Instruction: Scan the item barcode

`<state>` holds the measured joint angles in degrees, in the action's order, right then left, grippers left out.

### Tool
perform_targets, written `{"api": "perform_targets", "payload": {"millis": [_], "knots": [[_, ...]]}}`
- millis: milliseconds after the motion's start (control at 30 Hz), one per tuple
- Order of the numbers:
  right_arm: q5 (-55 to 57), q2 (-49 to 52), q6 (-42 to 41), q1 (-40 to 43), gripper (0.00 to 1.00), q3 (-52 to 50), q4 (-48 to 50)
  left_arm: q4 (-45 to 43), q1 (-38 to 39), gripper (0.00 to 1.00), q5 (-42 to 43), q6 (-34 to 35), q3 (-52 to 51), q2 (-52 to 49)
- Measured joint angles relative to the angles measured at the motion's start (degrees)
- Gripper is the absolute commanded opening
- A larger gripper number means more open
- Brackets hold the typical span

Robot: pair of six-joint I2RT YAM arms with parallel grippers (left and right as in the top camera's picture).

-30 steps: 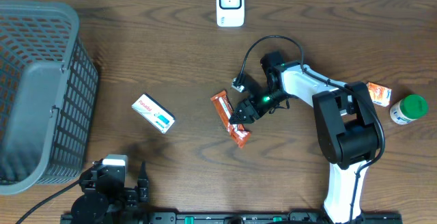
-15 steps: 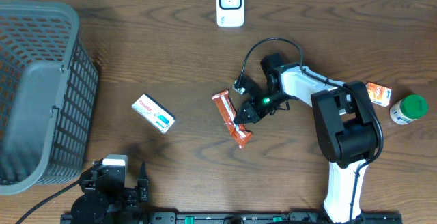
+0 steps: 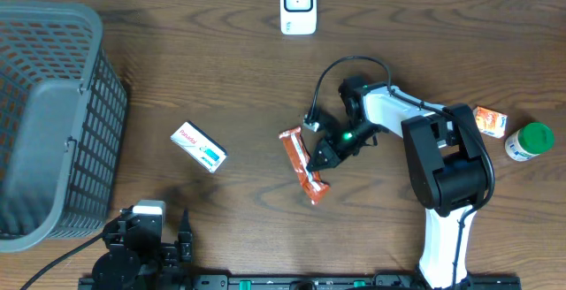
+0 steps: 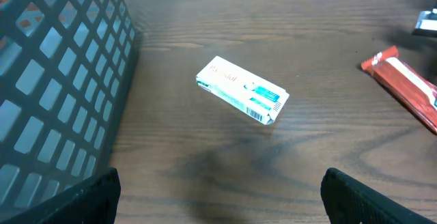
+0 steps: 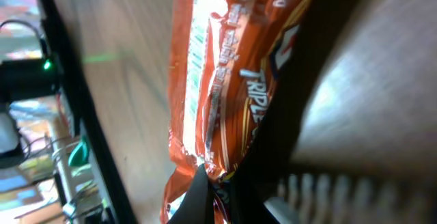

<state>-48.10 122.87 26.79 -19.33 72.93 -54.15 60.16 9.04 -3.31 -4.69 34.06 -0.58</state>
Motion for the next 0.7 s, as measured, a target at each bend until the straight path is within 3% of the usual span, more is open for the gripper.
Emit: {"api": "perform_targets", "payload": {"millis": [200,400,700], "knots": [[-0.13,-6.16,1.86,-0.02,0.01,-0.57,-1.05,0.02,0.0,0.93,0.0,0.0,0.0,0.0],[4.48,-8.13,-1.51,-0.02,0.01,-1.14,2.54,0.02,0.0,0.93,0.0,0.0,0.0,0.0],[-2.6,-8.13,0.98,-0.85,0.02,-1.99,-1.81,0.02,0.0,0.93,0.0,0.0,0.0,0.0]]}}
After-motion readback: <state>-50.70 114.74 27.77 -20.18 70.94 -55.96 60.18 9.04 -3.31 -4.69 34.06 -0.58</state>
